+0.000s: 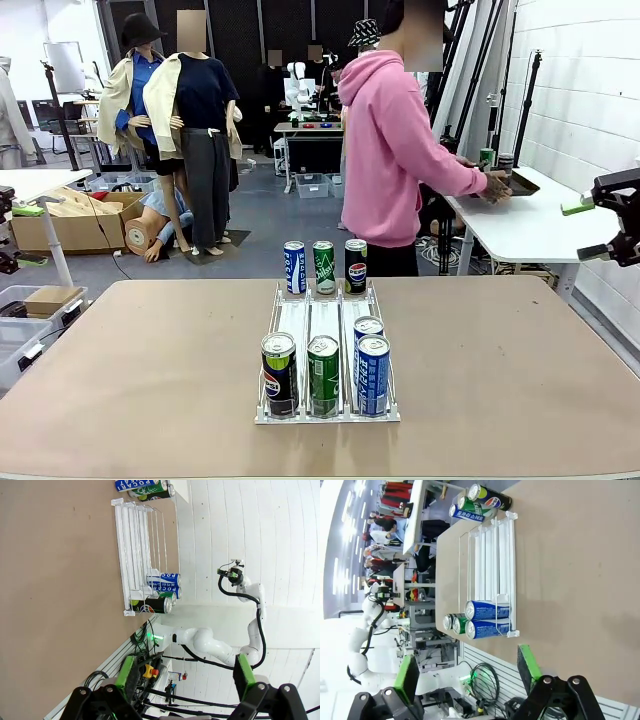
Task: Retrieve and hand over the desired beverage to the person.
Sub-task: Place the picked can on the Handle tray extended by the person.
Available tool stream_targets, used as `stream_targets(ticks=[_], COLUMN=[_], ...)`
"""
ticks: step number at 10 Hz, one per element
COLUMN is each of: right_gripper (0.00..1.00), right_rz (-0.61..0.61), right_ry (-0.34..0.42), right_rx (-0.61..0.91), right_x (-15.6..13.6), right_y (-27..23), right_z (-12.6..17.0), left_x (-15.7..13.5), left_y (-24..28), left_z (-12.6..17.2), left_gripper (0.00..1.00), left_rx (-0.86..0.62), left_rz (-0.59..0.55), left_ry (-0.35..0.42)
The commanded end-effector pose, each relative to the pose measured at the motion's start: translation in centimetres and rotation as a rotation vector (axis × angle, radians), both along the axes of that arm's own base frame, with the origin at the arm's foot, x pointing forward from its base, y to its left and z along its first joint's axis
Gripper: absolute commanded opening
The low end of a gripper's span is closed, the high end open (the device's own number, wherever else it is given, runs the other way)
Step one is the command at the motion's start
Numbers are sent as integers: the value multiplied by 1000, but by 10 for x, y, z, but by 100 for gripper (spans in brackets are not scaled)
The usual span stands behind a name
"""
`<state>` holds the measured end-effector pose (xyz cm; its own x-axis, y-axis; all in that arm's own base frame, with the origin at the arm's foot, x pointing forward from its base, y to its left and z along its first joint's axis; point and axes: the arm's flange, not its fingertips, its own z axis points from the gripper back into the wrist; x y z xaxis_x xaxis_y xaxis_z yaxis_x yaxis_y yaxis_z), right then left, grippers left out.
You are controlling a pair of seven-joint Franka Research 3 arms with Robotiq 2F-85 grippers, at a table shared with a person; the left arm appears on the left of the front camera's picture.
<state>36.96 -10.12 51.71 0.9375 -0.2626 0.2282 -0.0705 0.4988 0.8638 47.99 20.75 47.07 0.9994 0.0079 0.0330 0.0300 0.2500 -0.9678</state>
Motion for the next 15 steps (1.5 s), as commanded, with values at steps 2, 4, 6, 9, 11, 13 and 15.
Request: stream_targets(ticks=[2, 4, 6, 9, 11, 13, 15], right_gripper=[100, 100, 100, 100, 100, 100, 100], right_rz=[2, 2, 2, 2, 2, 2, 2], right_ry=[9, 9, 9, 9, 9, 9, 9], right_rx=[-15, -15, -15, -15, -15, -15, -15], right_x=[2, 2, 2, 2, 2, 2, 2], right_y=[2, 2, 2, 2, 2, 2, 2], right_z=[0, 0, 0, 0, 0, 0, 0], left_x=[-3, -3, -3, -3, -3, -3, -3], left_y=[-1, -1, -1, -1, -1, -1, -1], left_z=[1, 1, 1, 1, 1, 1, 1], left_gripper=[100, 100, 100, 100, 100, 100, 100], left_rx=[3, 3, 3, 3, 3, 3, 3], left_rz=[6, 6, 6, 6, 6, 6, 6], left_ry=[-3, -3, -3, -3, -3, -3, -3])
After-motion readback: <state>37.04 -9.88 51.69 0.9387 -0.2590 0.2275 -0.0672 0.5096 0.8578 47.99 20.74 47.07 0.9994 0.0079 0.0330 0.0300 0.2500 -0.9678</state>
